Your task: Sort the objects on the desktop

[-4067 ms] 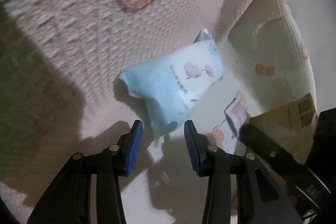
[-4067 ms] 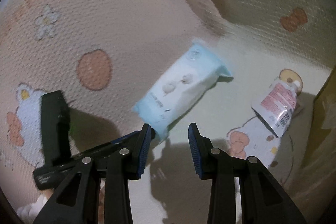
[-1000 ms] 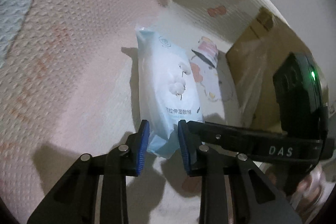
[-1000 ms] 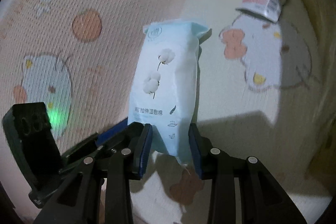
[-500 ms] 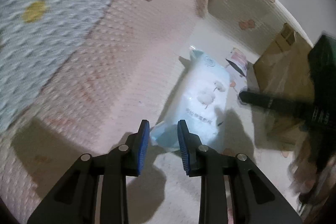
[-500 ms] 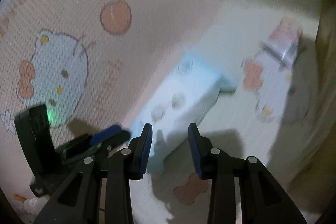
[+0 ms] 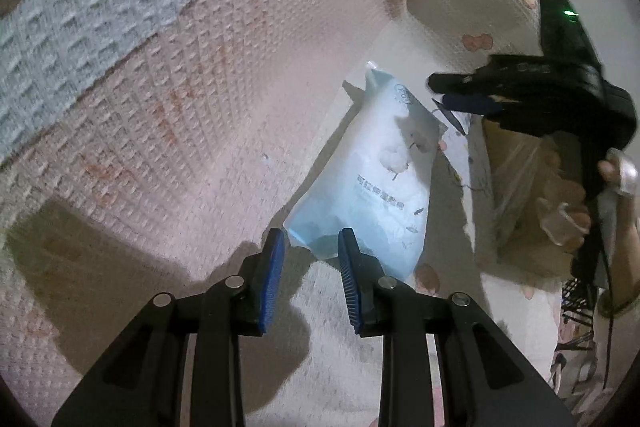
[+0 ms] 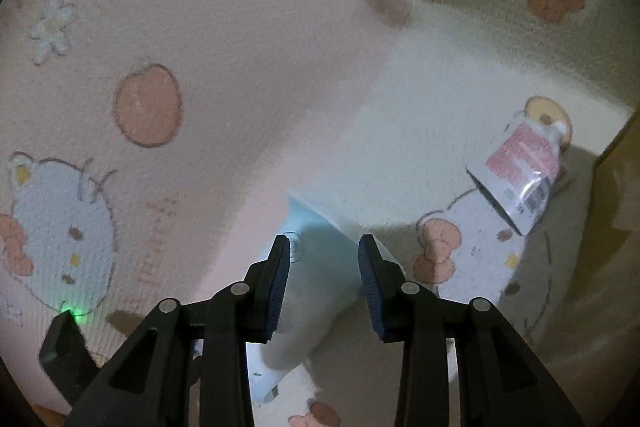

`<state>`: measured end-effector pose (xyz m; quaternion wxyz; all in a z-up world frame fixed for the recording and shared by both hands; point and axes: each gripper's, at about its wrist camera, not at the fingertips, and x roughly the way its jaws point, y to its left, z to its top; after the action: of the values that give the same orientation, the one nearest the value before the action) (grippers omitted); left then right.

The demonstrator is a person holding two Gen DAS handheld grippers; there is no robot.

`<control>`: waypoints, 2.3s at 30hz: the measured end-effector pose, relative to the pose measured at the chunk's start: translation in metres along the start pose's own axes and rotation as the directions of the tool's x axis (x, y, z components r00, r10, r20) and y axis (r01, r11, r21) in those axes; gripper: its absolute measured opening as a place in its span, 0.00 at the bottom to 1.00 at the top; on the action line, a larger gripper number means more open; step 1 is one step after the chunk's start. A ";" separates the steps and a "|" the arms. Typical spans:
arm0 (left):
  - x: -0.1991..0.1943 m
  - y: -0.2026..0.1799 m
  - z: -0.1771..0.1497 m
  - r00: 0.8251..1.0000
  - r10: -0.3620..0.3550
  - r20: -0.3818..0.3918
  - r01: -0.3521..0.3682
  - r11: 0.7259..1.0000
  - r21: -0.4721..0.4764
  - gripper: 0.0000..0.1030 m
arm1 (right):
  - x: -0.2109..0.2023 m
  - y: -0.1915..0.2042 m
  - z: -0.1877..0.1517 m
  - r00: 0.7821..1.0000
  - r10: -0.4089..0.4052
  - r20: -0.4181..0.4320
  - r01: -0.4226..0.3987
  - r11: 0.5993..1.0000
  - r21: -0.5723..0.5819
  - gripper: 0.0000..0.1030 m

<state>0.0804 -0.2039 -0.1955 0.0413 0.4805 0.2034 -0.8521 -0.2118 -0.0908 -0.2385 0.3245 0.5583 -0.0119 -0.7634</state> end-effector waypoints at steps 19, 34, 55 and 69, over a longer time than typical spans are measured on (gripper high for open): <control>0.034 -0.003 0.037 0.979 0.199 -0.042 -0.195 0.977 0.089 0.29 | 0.006 0.014 -0.056 0.964 -0.112 -0.241 0.098 0.993 -0.069 0.32; -0.021 -0.015 0.015 0.979 0.195 0.055 -0.200 0.975 0.101 0.37 | -0.048 0.042 -0.016 0.995 -0.083 0.049 0.086 0.993 -0.086 0.32; 0.026 0.000 0.055 0.999 0.030 -0.029 -0.031 0.999 -0.013 0.46 | 0.001 0.034 -0.062 0.981 -0.034 -0.190 0.026 0.999 -0.044 0.33; 0.049 0.009 0.075 0.997 -0.039 -0.064 0.034 0.997 -0.070 0.53 | 0.027 0.010 -0.033 0.988 -0.002 -0.154 0.014 0.997 0.075 0.59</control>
<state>-0.0035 -0.2351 -0.2053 0.0356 0.5025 0.2428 -0.8290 -0.1827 -0.1010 -0.2698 0.3000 0.6276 -0.0132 -0.7183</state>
